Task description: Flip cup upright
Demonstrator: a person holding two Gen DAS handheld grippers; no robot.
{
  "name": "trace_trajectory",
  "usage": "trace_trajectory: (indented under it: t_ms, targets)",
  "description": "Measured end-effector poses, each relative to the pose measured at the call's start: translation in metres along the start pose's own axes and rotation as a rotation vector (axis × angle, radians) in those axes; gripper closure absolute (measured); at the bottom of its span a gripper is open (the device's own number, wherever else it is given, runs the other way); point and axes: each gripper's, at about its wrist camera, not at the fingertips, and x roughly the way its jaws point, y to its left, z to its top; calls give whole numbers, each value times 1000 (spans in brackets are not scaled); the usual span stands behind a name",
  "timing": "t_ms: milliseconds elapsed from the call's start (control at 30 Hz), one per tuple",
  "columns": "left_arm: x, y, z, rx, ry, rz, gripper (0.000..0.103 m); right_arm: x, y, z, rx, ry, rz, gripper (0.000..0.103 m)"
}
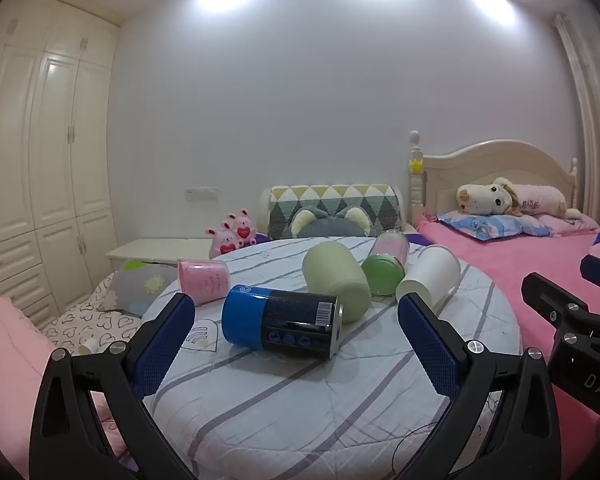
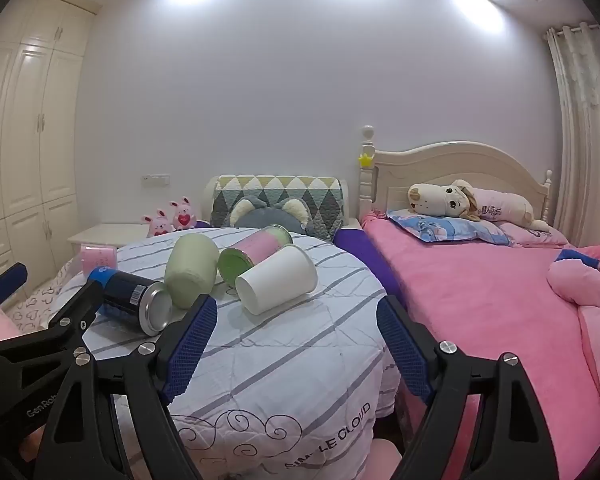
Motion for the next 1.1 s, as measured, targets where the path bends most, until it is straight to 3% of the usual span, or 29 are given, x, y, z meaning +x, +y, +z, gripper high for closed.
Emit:
trace_trajectory:
  t_ms: [1100]
  targets:
    - [-6,6,6,-22,-18,3,0,1,0,0,1,8,10,19]
